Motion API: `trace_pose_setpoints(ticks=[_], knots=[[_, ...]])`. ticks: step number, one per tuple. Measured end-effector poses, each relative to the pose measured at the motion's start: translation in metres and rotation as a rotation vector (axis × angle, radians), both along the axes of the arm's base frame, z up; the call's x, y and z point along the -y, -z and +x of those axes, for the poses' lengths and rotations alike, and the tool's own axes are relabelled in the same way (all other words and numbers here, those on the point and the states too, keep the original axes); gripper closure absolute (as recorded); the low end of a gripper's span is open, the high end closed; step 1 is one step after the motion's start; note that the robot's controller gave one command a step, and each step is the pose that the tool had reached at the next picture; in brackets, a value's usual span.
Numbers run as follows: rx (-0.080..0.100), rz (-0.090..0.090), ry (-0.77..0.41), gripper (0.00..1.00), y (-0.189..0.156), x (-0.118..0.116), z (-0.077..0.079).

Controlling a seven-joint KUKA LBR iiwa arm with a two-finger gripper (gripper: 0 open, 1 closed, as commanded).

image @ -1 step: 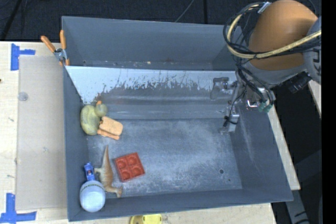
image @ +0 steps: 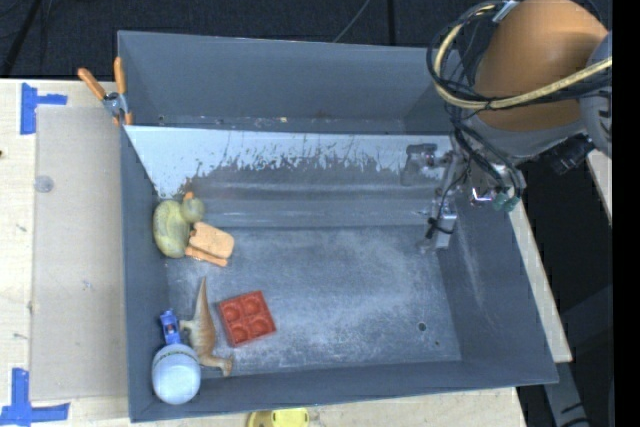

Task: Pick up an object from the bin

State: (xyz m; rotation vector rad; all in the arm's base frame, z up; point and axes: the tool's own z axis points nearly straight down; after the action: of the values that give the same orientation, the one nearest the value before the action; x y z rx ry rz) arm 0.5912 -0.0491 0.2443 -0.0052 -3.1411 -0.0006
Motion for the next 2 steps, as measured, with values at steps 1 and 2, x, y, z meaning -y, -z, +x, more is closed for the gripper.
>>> trace_pose_setpoints(ticks=[1,2], knots=[[0.003,-0.002,-0.043,0.0,0.043,-0.038,-0.016],[-0.003,0.0,-0.058,0.0,0.058,-0.052,-0.021]])
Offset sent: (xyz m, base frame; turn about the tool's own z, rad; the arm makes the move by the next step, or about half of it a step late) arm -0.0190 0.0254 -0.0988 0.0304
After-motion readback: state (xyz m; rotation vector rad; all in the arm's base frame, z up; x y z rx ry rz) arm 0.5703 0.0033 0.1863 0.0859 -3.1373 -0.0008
